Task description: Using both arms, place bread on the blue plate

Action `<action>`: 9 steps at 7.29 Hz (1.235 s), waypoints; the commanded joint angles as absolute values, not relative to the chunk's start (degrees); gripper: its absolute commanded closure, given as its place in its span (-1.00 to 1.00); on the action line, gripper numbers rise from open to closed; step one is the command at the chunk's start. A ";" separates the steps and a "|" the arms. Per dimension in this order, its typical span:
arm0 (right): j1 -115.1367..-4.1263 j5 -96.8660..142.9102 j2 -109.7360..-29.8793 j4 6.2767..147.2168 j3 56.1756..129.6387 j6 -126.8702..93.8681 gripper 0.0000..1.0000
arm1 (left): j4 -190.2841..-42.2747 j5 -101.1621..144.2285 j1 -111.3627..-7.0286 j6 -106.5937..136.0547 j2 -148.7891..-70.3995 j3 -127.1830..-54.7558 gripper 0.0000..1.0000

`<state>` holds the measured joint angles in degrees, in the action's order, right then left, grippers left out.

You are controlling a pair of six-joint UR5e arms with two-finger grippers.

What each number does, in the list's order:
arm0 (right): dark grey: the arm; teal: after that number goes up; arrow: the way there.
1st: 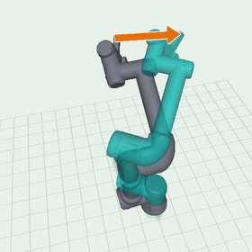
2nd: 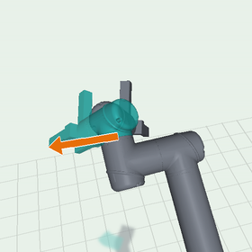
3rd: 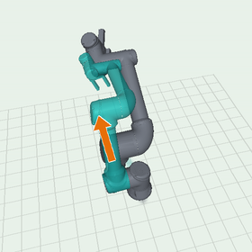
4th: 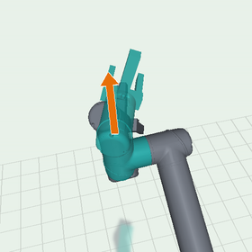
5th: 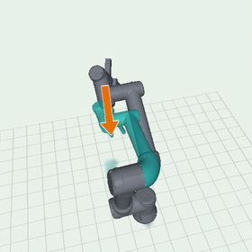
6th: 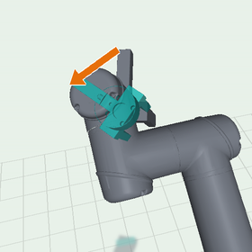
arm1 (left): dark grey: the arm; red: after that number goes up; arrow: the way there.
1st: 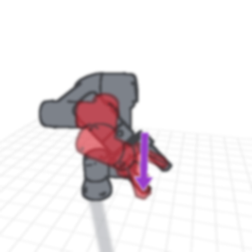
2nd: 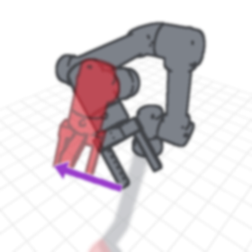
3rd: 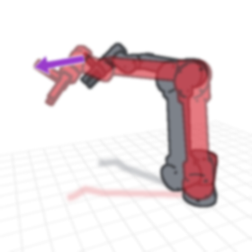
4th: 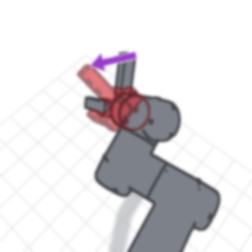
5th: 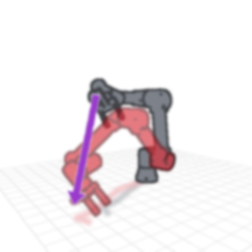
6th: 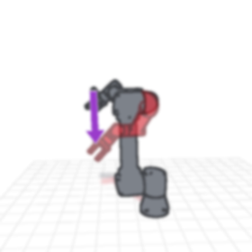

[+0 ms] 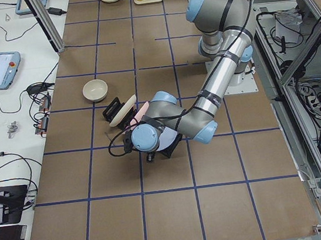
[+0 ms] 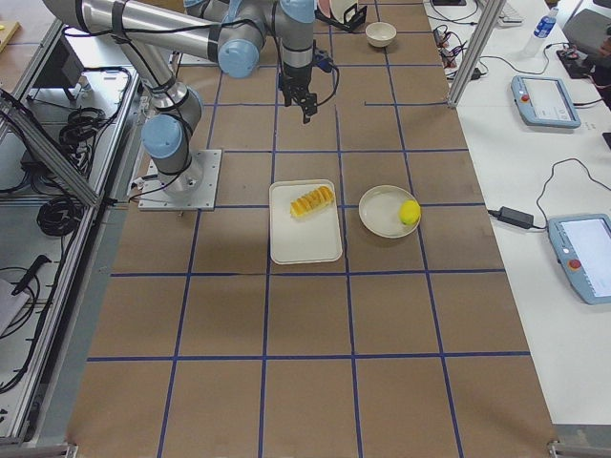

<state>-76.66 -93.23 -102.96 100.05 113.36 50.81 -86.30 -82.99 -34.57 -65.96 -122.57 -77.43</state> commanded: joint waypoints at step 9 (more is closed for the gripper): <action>-51.68 -85.78 -86.84 133.51 132.71 75.50 -0.99 | -86.22 -83.58 -35.60 -66.71 -127.00 -76.99 0.91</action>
